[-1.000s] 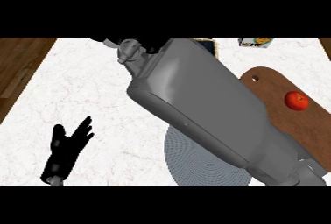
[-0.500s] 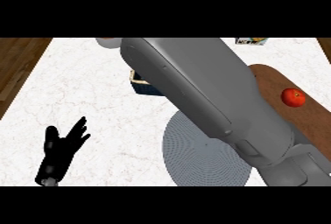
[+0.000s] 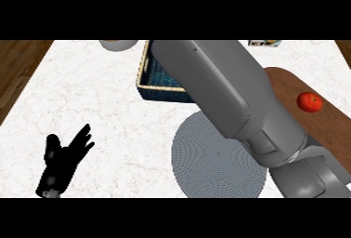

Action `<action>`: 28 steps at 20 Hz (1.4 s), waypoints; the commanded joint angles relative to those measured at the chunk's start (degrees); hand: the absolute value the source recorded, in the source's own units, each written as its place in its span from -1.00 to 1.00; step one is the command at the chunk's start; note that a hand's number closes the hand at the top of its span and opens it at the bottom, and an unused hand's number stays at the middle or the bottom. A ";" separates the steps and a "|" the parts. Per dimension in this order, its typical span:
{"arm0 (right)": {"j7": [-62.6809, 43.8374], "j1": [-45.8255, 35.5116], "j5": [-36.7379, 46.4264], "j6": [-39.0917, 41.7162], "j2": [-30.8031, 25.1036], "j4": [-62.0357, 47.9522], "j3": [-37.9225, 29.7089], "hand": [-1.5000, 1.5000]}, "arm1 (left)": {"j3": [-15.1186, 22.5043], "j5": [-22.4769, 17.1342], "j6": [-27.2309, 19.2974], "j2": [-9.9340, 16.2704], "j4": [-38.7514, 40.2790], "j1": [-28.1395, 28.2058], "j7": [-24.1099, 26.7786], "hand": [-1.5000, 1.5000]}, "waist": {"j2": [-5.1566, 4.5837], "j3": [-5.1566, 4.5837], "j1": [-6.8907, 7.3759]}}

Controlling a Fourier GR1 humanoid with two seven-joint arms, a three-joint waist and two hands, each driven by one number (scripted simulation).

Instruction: Pick the croissant from the placemat and place it in the basket

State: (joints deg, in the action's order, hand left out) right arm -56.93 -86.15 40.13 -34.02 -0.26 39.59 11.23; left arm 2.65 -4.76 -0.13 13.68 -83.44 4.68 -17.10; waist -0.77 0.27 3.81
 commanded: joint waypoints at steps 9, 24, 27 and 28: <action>1.06 3.39 -1.97 -10.94 0.25 -14.29 1.83 1.00 | 0.29 0.54 -1.19 -2.07 0.46 1.97 -0.86 0.00 | 0.26 -0.40 -1.63; 3.17 6.80 1.64 -8.08 0.05 -8.30 3.16 -1.00 | -1.49 0.86 0.11 -1.37 -0.59 5.71 0.20 0.00 | 0.98 -0.26 -3.56; 6.29 9.05 -0.28 -8.04 -4.14 -5.31 0.17 -1.00 | -2.30 1.44 -0.79 -2.41 4.25 2.03 1.65 0.00 | 0.83 -0.27 -4.08; 4.79 11.36 1.05 -9.50 -4.11 -2.53 1.17 -1.00 | -3.66 0.04 0.96 -0.88 4.49 2.00 1.59 0.00 | 1.10 -0.27 -4.74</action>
State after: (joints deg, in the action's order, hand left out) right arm -50.49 -78.35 40.49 -40.14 -2.96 32.28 12.95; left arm -0.13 -4.13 0.06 12.68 -83.09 7.72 -14.63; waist 0.34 0.54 0.16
